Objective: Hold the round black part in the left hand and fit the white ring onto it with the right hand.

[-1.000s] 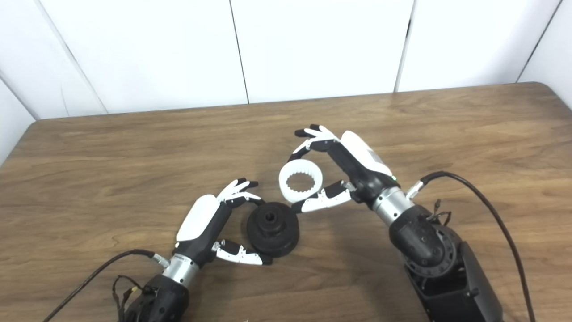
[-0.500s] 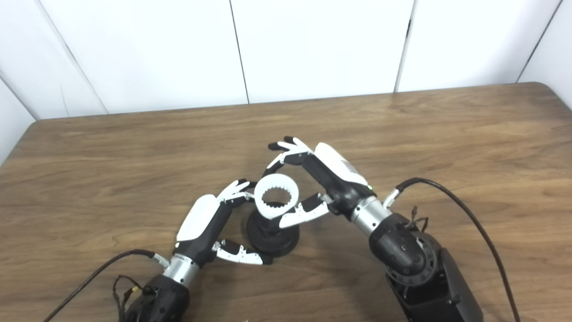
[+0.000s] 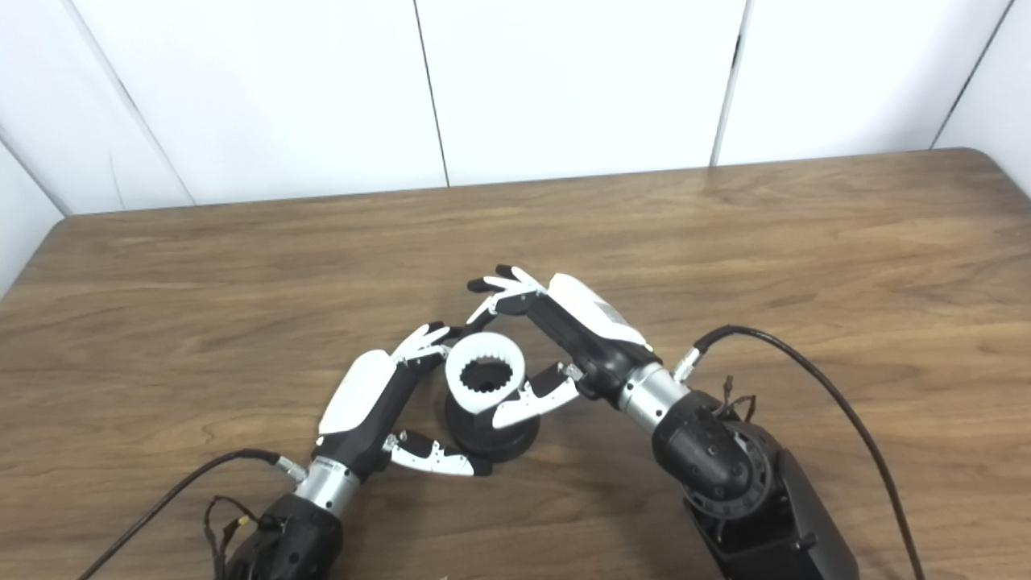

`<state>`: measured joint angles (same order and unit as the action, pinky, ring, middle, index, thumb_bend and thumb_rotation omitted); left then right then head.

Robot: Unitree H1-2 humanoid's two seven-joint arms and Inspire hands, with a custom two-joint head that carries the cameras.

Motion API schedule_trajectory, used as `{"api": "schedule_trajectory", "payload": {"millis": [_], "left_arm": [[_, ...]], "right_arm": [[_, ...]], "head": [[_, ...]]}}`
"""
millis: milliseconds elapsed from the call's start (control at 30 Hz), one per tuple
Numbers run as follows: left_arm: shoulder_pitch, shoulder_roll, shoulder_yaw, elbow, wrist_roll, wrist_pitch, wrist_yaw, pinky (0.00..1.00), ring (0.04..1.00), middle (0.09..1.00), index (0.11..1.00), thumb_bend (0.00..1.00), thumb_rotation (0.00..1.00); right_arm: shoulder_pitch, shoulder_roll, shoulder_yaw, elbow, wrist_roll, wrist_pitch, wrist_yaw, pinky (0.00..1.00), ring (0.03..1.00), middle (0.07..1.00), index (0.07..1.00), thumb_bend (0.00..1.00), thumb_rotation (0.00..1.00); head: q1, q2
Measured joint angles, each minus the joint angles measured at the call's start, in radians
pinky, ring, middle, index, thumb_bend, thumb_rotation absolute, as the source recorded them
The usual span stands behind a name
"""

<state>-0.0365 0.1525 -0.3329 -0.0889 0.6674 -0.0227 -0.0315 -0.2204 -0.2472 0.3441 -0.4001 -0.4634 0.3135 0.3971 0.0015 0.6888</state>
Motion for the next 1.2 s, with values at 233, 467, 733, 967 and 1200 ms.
{"api": "schedule_trajectory", "payload": {"millis": [233,467,733,967,1200], "left_arm": [[0.000,-0.004,0.000,-0.004,-0.006,0.010,-0.003,0.84,0.953,0.898,0.595,0.86,0.21],[0.000,-0.004,-0.001,-0.004,-0.005,0.010,-0.001,0.85,0.962,0.904,0.594,0.85,0.20],[0.000,-0.005,0.001,-0.007,-0.013,0.014,-0.013,0.86,0.964,0.905,0.593,0.86,0.20],[0.000,-0.008,0.001,-0.007,-0.008,0.014,-0.014,0.85,0.965,0.906,0.597,0.86,0.20],[0.000,-0.012,0.002,-0.007,-0.007,0.014,-0.013,0.85,0.963,0.903,0.588,0.85,0.21]], "right_arm": [[0.005,-0.005,0.000,0.026,0.005,-0.018,-0.001,0.95,0.994,0.896,0.492,0.52,0.15],[0.005,-0.006,-0.001,0.041,0.005,-0.039,-0.005,0.95,0.995,0.898,0.493,0.52,0.15],[0.006,-0.005,-0.001,0.052,0.009,-0.051,-0.008,0.96,0.999,0.900,0.493,0.52,0.15],[0.017,-0.006,-0.001,0.057,0.010,-0.055,-0.008,0.96,0.999,0.897,0.493,0.52,0.15],[0.018,-0.006,-0.001,0.058,0.002,-0.057,-0.008,0.97,1.000,0.897,0.493,0.52,0.15]], "head": [[0.003,0.003],[0.006,0.003],[0.006,0.003],[0.011,0.006],[0.011,0.009]]}}
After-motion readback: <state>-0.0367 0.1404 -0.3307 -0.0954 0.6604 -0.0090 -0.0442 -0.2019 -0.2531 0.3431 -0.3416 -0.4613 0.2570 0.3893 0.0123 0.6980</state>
